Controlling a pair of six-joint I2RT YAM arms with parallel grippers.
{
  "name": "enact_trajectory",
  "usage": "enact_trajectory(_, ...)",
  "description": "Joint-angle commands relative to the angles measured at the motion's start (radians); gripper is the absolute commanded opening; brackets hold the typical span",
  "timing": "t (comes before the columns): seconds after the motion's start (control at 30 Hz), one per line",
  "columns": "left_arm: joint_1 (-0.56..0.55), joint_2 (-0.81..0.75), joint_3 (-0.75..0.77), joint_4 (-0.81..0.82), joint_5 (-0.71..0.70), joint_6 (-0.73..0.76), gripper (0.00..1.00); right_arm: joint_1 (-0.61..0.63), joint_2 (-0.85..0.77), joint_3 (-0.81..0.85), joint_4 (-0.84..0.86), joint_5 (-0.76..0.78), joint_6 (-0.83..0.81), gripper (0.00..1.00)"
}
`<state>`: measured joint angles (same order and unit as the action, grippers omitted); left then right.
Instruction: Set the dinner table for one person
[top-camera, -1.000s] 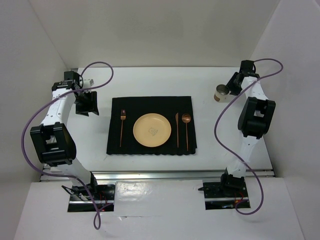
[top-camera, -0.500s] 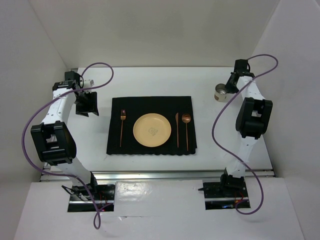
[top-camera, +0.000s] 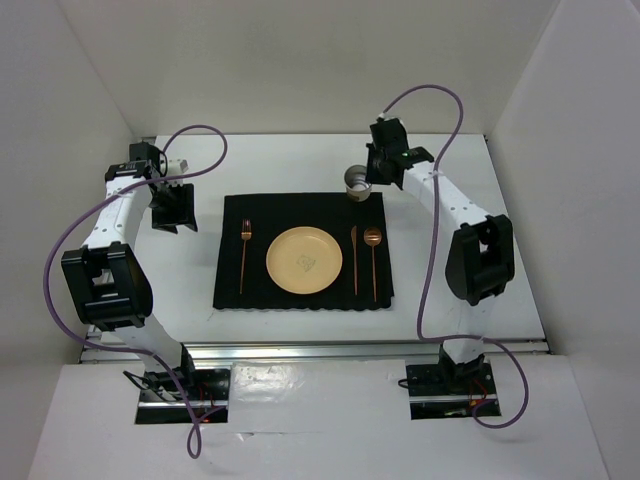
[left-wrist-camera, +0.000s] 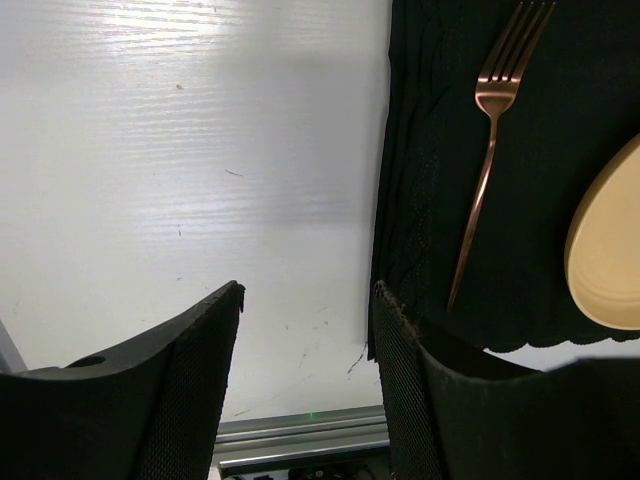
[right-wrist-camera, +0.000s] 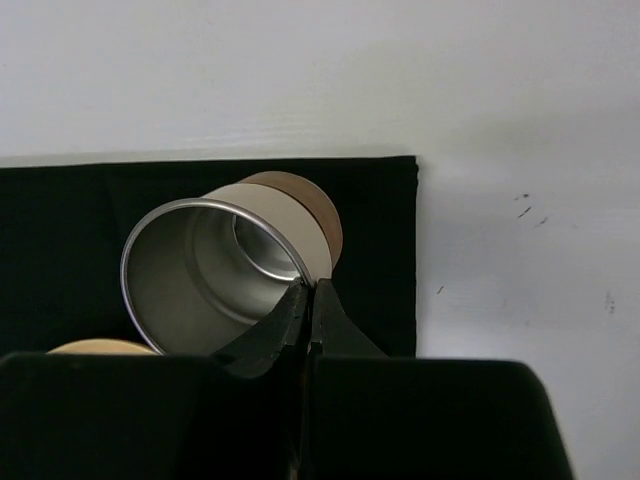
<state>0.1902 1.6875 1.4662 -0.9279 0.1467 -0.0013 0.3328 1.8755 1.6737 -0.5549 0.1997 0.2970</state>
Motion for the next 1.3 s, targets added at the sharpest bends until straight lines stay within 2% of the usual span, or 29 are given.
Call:
enact_trajectory(0.0, 0.003, -0.025, 0.005, 0.003, 0.014, 0.006, 0.62, -0.005, 0.043, 0.008, 0.009, -0.011, 0.057, 0.00)
enact_trajectory(0.23, 0.003, -0.025, -0.004, 0.003, 0.014, 0.015, 0.62, -0.005, 0.071, -0.043, 0.069, -0.111, 0.068, 0.00)
enact_trajectory(0.57, 0.003, -0.025, -0.004, 0.003, 0.014, 0.015, 0.62, -0.005, 0.128, -0.040, 0.049, -0.120, 0.079, 0.00)
enact_trajectory(0.6, 0.003, -0.025, -0.004, 0.003, 0.014, 0.015, 0.62, -0.005, 0.128, -0.040, 0.058, -0.120, 0.079, 0.02)
enact_trajectory(0.67, 0.003, -0.034, -0.004, 0.003, 0.014, 0.015, 0.62, -0.005, 0.128, -0.040, 0.058, -0.120, 0.070, 0.24)
enact_trajectory(0.73, 0.003, -0.034, -0.004, 0.003, 0.014, 0.015, 0.62, -0.014, 0.128, -0.028, 0.058, -0.120, 0.070, 0.50)
enact_trajectory(0.8, 0.003, -0.034, -0.004, 0.003, 0.014, 0.015, 0.62, -0.014, 0.119, -0.003, 0.046, -0.120, 0.070, 0.61)
enact_trajectory(0.87, 0.003, -0.034, -0.004, 0.003, 0.028, 0.015, 0.62, -0.027, 0.102, 0.029, 0.032, -0.120, 0.070, 0.75)
enact_trajectory(0.9, 0.003, -0.034, -0.004, 0.003, 0.037, 0.024, 0.62, -0.041, 0.070, 0.056, 0.018, -0.108, 0.070, 0.86)
enact_trajectory(0.97, 0.003, -0.034, -0.004, 0.003, 0.037, 0.024, 0.62, -0.069, 0.022, 0.067, 0.009, -0.092, 0.070, 0.99)
enact_trajectory(1.03, 0.003, -0.043, -0.004, 0.003, 0.037, 0.024, 0.62, -0.092, -0.070, 0.067, 0.009, -0.092, 0.070, 1.00)
enact_trajectory(1.1, 0.003, -0.043, -0.004, 0.003, 0.037, 0.024, 0.62, -0.145, -0.166, 0.000, -0.005, -0.138, 0.070, 1.00)
enact_trajectory(1.27, 0.003, -0.043, 0.005, -0.020, 0.071, 0.034, 0.62, -0.325, -0.292, -0.172, -0.124, -0.422, 0.060, 1.00)
